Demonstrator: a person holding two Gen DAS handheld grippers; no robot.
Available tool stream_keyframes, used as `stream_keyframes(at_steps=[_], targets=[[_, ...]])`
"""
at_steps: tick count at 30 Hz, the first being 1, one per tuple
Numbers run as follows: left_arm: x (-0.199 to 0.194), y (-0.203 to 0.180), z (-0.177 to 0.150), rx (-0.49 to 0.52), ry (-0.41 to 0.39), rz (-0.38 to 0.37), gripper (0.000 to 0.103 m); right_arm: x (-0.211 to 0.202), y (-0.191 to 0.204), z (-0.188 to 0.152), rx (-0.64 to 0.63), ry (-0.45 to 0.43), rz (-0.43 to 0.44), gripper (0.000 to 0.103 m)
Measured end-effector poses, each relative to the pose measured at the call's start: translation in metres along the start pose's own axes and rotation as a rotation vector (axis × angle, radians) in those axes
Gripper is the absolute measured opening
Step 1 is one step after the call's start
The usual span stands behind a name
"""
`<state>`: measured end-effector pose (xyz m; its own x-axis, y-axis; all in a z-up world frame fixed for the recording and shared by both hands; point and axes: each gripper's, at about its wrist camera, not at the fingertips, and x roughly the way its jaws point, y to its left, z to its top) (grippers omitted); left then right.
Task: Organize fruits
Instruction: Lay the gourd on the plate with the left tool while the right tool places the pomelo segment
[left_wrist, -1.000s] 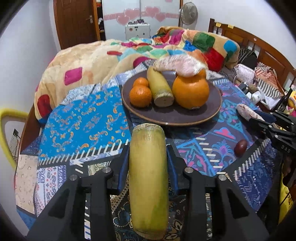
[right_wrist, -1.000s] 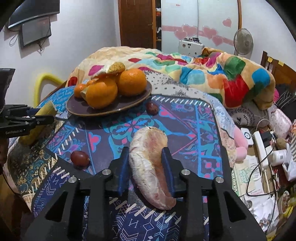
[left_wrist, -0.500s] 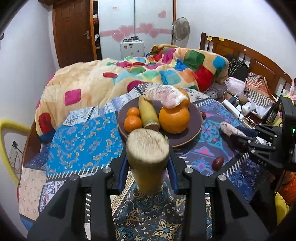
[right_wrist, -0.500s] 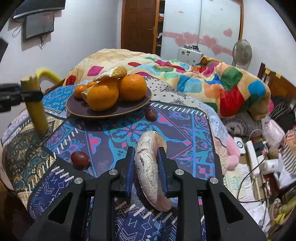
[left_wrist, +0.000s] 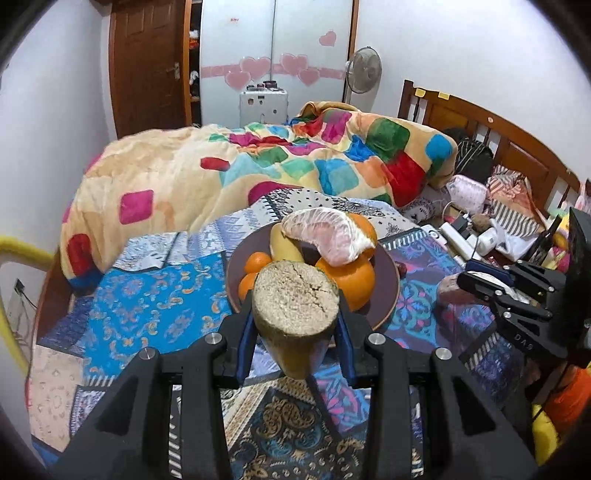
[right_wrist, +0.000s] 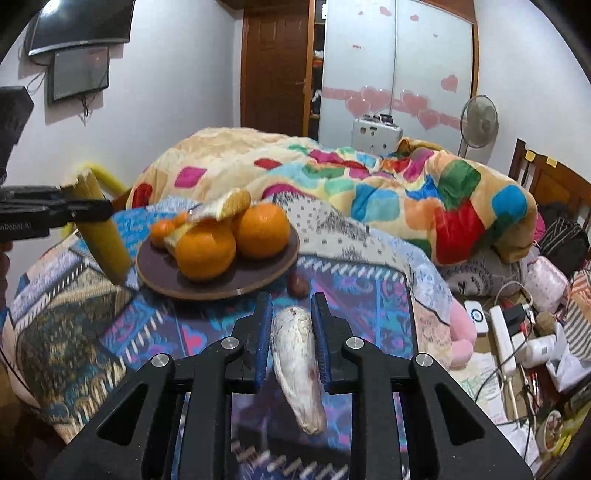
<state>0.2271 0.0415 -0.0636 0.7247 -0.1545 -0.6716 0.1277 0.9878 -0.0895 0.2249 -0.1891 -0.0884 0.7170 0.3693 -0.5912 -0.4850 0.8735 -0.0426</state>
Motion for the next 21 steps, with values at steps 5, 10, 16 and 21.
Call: stream_keyframes(at_steps=[5,10,16,21], targets=[[0.015,0.006,0.010,-0.030,0.017,-0.022,0.037,0.010,0.005,0.016,0.019,-0.030,0.012,0.019],[0.027,0.008,0.018,-0.042,0.024,-0.029,0.037,0.026,0.015,0.035,0.001,-0.057,0.008,0.019],[0.044,0.008,0.028,-0.027,0.026,0.003,0.037,0.043,0.022,0.051,0.011,-0.080,-0.002,0.019],[0.064,0.014,0.034,-0.047,0.046,0.001,0.037,0.050,0.028,0.051,0.012,-0.074,0.007,0.019]])
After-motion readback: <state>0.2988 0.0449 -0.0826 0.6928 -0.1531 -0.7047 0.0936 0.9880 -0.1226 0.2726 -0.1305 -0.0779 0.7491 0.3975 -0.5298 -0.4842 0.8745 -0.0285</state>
